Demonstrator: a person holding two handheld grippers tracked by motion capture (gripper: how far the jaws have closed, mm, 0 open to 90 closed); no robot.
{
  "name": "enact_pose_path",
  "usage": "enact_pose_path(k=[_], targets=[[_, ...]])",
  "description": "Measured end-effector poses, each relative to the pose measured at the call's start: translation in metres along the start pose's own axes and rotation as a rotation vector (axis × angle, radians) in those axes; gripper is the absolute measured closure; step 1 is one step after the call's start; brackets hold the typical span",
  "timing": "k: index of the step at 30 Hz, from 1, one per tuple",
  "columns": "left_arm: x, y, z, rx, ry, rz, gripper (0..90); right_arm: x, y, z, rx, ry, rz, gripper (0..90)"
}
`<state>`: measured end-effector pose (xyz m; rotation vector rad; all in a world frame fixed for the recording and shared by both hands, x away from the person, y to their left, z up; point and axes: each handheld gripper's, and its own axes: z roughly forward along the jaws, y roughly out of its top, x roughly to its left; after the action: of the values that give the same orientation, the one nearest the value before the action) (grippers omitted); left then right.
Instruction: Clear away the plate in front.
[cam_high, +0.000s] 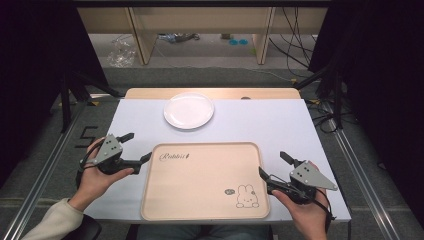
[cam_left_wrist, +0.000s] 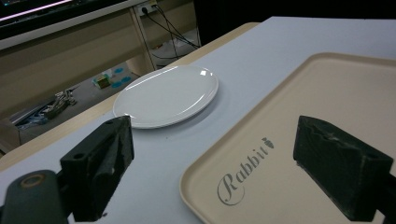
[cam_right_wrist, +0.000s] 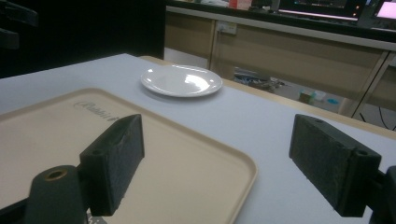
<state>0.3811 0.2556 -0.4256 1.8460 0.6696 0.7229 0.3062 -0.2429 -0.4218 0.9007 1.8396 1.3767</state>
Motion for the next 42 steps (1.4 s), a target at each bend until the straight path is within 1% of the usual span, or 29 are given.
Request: enact_pose_path(k=[2, 3, 4, 5, 6, 7, 8, 9, 10, 12, 13, 15, 16, 18, 19, 23, 24, 26, 27, 28, 29, 31, 32, 33, 36, 38, 39, 41, 42], targets=[[0.001, 0.003, 0.004, 0.022, 0.007, 0.02, 14.1, 0.001, -0.001, 0.001, 0.002, 0.01, 0.013, 19.0], [0.002, 0.006, 0.011, 0.068, 0.005, 0.062, 15.9, 0.002, 0.0, 0.001, 0.013, 0.01, 0.019, 19.1], [0.002, 0.006, 0.011, 0.068, 0.005, 0.062, 16.9, 0.002, 0.0, 0.001, 0.013, 0.01, 0.019, 19.1], [0.003, 0.007, 0.015, 0.082, -0.001, 0.08, 16.9, 0.002, 0.0, 0.001, 0.018, 0.012, 0.019, 19.3], [0.004, 0.008, 0.019, 0.099, 0.0, 0.082, 17.0, 0.001, -0.001, 0.001, 0.016, 0.002, 0.002, 19.5], [0.004, 0.008, 0.022, 0.106, 0.0, 0.08, 16.9, 0.002, -0.001, 0.002, 0.024, 0.011, 0.005, 19.5], [0.005, 0.01, 0.028, 0.123, 0.004, 0.099, 16.9, 0.002, -0.001, 0.003, 0.026, 0.003, -0.005, 19.5], [0.005, 0.011, 0.032, 0.133, 0.008, 0.115, 16.9, 0.002, -0.001, 0.002, 0.04, 0.013, 0.003, 19.5], [0.005, 0.011, 0.032, 0.133, 0.008, 0.115, 16.9, 0.002, -0.001, 0.002, 0.04, 0.013, 0.003, 19.5], [0.006, 0.013, 0.039, 0.157, 0.013, 0.142, 16.9, 0.003, -0.001, 0.003, 0.032, 0.018, 0.013, 19.5], [0.006, 0.016, 0.043, 0.187, 0.02, 0.173, 17.5, 0.003, -0.001, 0.002, 0.036, 0.014, 0.01, 19.5], [0.006, 0.017, 0.047, 0.189, 0.023, 0.178, 18.2, 0.003, -0.002, 0.003, 0.029, 0.019, 0.02, 19.5], [0.007, 0.018, 0.049, 0.202, 0.025, 0.196, 18.5, 0.003, -0.001, 0.002, 0.041, 0.013, 0.01, 19.5], [0.007, 0.02, 0.057, 0.21, 0.03, 0.204, 18.9, 0.003, -0.002, 0.002, 0.041, 0.012, 0.009, 19.5], [0.009, 0.023, 0.061, 0.241, 0.035, 0.252, 19.3, 0.003, -0.001, 0.002, 0.041, 0.01, 0.007, 19.6], [0.01, 0.026, 0.073, 0.244, 0.055, 0.292, 20.5, 0.002, -0.002, 0.003, 0.03, 0.004, -0.015, 19.5], [0.01, 0.027, 0.076, 0.244, 0.056, 0.307, 21.5, 0.003, -0.002, 0.002, 0.041, 0.011, 0.002, 19.6], [0.011, 0.029, 0.083, 0.262, 0.063, 0.343, 22.5, 0.003, -0.001, 0.002, 0.042, 0.013, 0.005, 19.5], [0.012, 0.03, 0.087, 0.261, 0.069, 0.35, 23.1, 0.002, -0.002, 0.003, 0.032, 0.007, -0.016, 19.5], [0.012, 0.03, 0.09, 0.258, 0.071, 0.352, 23.1, 0.002, -0.002, 0.003, 0.032, 0.007, -0.016, 19.5], [0.013, 0.031, 0.094, 0.275, 0.067, 0.37, 23.5, 0.002, -0.002, 0.003, 0.031, 0.008, -0.015, 19.5], [0.014, 0.034, 0.103, 0.279, 0.065, 0.378, 23.8, 0.002, -0.002, 0.003, 0.031, 0.007, -0.015, 19.5], [0.015, 0.035, 0.106, 0.285, 0.063, 0.384, 24.4, 0.003, -0.002, 0.002, 0.05, 0.019, -0.001, 19.6], [0.015, 0.035, 0.111, 0.281, 0.069, 0.379, 24.9, 0.002, -0.002, 0.003, 0.04, 0.016, -0.014, 19.5], [0.019, 0.038, 0.127, 0.314, 0.069, 0.399, 25.7, 0.004, -0.002, 0.002, 0.055, 0.022, 0.003, 19.5], [0.019, 0.038, 0.132, 0.317, 0.071, 0.402, 26.2, 0.004, -0.002, 0.003, 0.054, 0.024, 0.004, 19.5], [0.019, 0.038, 0.138, 0.327, 0.07, 0.409, 26.5, 0.002, -0.002, 0.003, 0.042, 0.016, -0.014, 19.5], [0.019, 0.037, 0.146, 0.337, 0.061, 0.422, 27.6, 0.002, -0.002, 0.003, 0.042, 0.018, -0.013, 19.5], [0.018, 0.037, 0.152, 0.343, 0.043, 0.411, 28.1, 0.002, -0.002, 0.003, 0.043, 0.02, -0.013, 19.5]])
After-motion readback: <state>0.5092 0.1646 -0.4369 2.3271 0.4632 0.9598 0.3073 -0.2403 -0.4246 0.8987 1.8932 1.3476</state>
